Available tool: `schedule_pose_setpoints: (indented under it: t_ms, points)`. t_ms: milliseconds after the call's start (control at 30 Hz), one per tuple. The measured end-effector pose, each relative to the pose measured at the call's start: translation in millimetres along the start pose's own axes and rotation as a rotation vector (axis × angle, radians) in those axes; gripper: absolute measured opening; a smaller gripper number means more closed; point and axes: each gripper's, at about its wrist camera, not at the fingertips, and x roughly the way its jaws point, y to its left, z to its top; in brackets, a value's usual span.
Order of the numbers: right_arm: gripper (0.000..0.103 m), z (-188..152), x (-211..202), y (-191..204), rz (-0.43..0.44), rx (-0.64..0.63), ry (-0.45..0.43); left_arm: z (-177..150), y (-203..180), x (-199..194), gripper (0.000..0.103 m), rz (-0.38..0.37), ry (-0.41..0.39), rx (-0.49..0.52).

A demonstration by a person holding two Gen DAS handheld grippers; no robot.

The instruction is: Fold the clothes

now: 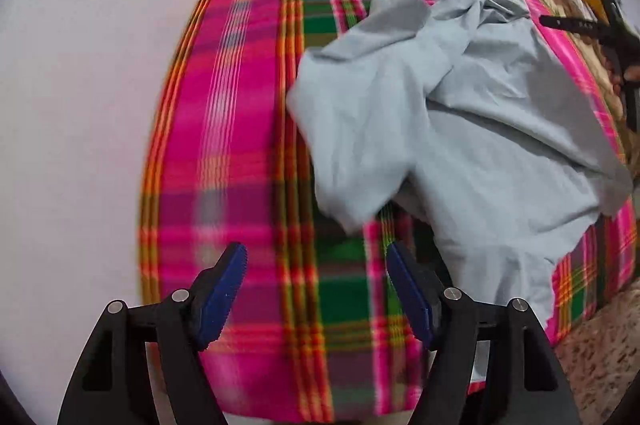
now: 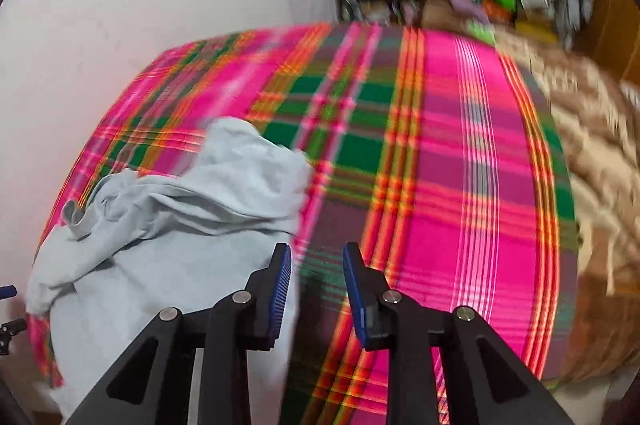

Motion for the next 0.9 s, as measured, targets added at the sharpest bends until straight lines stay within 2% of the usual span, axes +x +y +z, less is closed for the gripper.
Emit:
schedule_pose_setpoints:
  t_ms: [67,133,200,300,367,500,633,700,900]
  points:
    - [0.028,-1,-3,10,0.010,-0.031,-0.018,-15,5,-3,0.074,-0.045,0.021,-0.073]
    - [0.028,0,0,12,0.008,-0.028,-0.015,-16,10,-3,0.074,-0.037,0.023,-0.097]
    - [0.028,2,5,8,-0.006,-0.003,-0.003,-5,7,-13,0.074,-0.021,-0.006,-0.084]
    - [0.028,5,9,-2,0.005,0.058,0.004,33,7,-22,0.074,-0.057,-0.087,-0.087]
    - [0.030,6,10,-5,0.017,0.057,0.019,65,3,-20,0.074,-0.030,-0.125,-0.045]
    - [0.030,6,12,-1,-0.013,-0.021,0.031,121,-15,2,0.074,-0.026,-0.119,0.084]
    - [0.033,10,15,6,-0.015,-0.123,0.042,165,-52,33,0.074,0.002,-0.059,0.276]
    - [0.034,12,19,10,-0.017,-0.175,0.056,177,-62,53,0.074,0.023,-0.026,0.334]
    - [0.035,21,34,22,-0.037,-0.313,0.090,196,-69,87,0.074,0.036,0.043,0.407]
